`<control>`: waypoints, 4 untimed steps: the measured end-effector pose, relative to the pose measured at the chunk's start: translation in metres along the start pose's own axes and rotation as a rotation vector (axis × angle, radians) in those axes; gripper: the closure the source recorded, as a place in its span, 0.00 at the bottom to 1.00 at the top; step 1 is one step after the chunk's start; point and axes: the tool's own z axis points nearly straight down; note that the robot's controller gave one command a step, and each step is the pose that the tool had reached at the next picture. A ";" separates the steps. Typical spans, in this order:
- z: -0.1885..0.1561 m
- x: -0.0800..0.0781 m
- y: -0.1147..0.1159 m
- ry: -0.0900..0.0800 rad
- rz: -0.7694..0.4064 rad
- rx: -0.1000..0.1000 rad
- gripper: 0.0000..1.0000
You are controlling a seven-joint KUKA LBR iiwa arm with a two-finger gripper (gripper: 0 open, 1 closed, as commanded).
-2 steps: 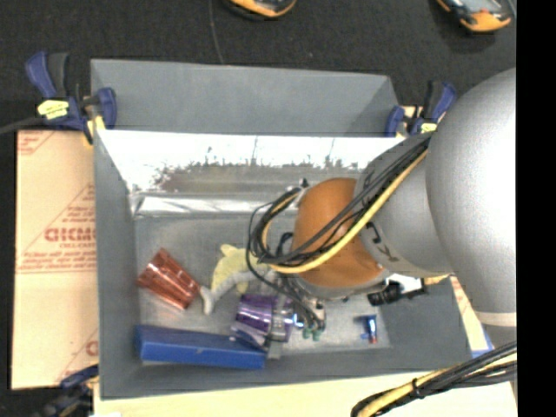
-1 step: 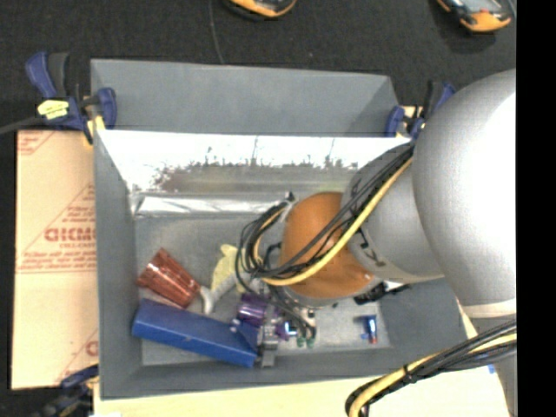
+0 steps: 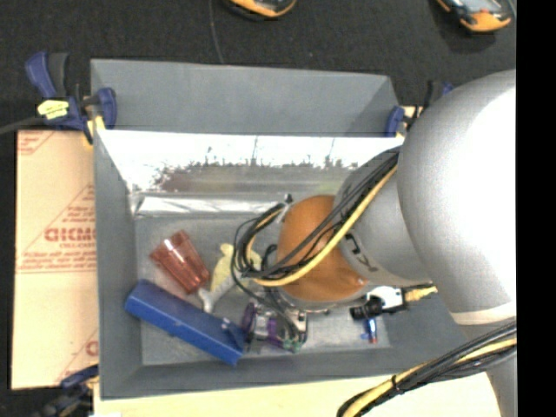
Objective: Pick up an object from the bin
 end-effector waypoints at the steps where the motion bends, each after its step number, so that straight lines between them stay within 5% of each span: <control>1: 0.000 0.000 0.000 0.000 0.000 0.000 1.00; 4: -0.039 0.001 -0.002 0.003 -0.004 0.001 1.00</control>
Offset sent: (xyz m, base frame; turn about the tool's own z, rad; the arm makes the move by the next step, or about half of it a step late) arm 0.0000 0.0001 0.0150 -0.0001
